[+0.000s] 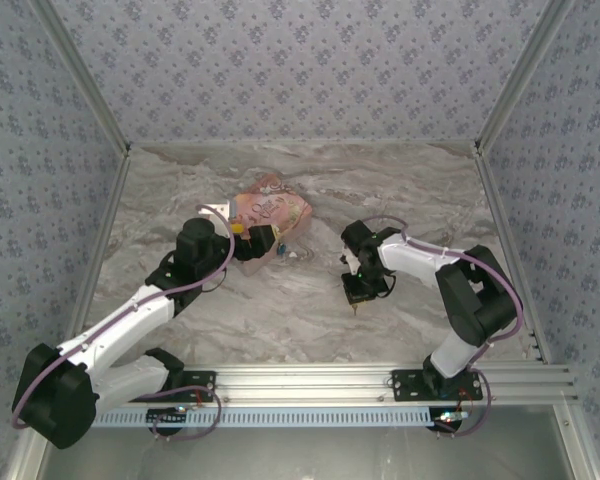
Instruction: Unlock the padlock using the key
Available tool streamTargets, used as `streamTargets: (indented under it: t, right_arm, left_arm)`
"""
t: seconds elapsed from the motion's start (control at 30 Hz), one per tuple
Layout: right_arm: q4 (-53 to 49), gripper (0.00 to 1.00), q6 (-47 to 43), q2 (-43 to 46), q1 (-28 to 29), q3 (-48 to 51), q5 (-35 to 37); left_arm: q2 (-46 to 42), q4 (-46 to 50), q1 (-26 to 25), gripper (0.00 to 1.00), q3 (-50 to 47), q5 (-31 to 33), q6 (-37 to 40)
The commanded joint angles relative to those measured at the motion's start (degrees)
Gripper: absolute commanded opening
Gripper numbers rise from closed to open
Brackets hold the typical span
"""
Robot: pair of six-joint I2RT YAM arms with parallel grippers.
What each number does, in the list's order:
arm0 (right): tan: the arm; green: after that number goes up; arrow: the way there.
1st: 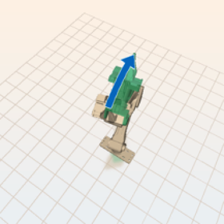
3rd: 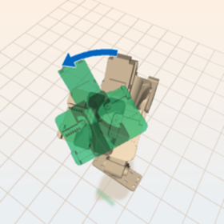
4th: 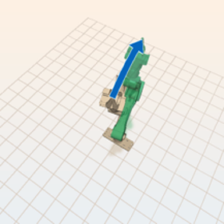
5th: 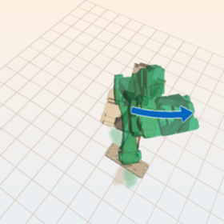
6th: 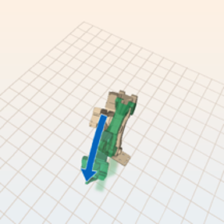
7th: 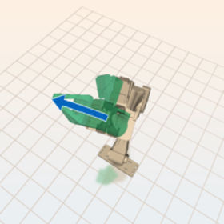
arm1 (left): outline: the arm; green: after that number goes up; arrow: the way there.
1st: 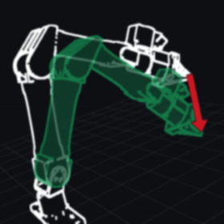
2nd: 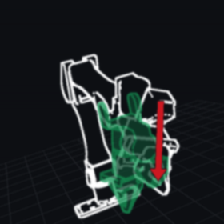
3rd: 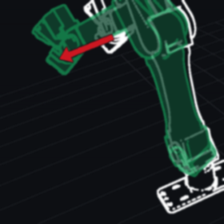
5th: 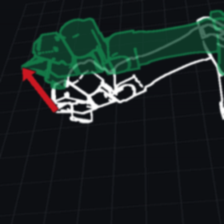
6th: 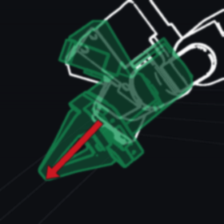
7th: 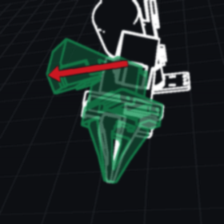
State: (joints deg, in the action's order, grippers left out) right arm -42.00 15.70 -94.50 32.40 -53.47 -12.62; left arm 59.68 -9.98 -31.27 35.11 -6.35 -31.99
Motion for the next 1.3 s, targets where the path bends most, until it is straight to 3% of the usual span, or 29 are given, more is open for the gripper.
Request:
streamTargets:
  t: [0.0,0.2,0.43,0.73,0.93,1.27]
  right_arm:
    - [-1.7,0.05,0.56,1.0,0.03,-0.22,1.62]
    - [-0.43,0.0,1.61,5.33,-0.5,0.54,2.45]
    - [8.54,0.0,8.03,19.33,-3.57,2.83,-1.46]
    - [25.57,0.0,24.27,39.77,-9.37,6.89,-10.27]
    - [24.61,0.0,26.5,42.54,-10.44,2.86,-17.41]
    - [25.47,0.0,28.92,44.42,-9.29,0.2,-21.13]
  left_arm:
    - [-0.52,0.84,-0.36,0.99,1.44,0.73,1.23]
    - [-0.83,0.15,-0.37,0.99,1.44,-0.07,1.32]
    - [-2.36,-8.95,-0.86,0.99,-0.45,-7.07,2.35]
    - [0.37,-21.05,-6.91,0.96,-0.14,-17.24,17.21]
    - [7.64,-18.72,-11.69,0.84,7.09,-23.07,27.47]
    - [17.6,-23.07,-17.22,0.75,12.83,-24.05,36.76]
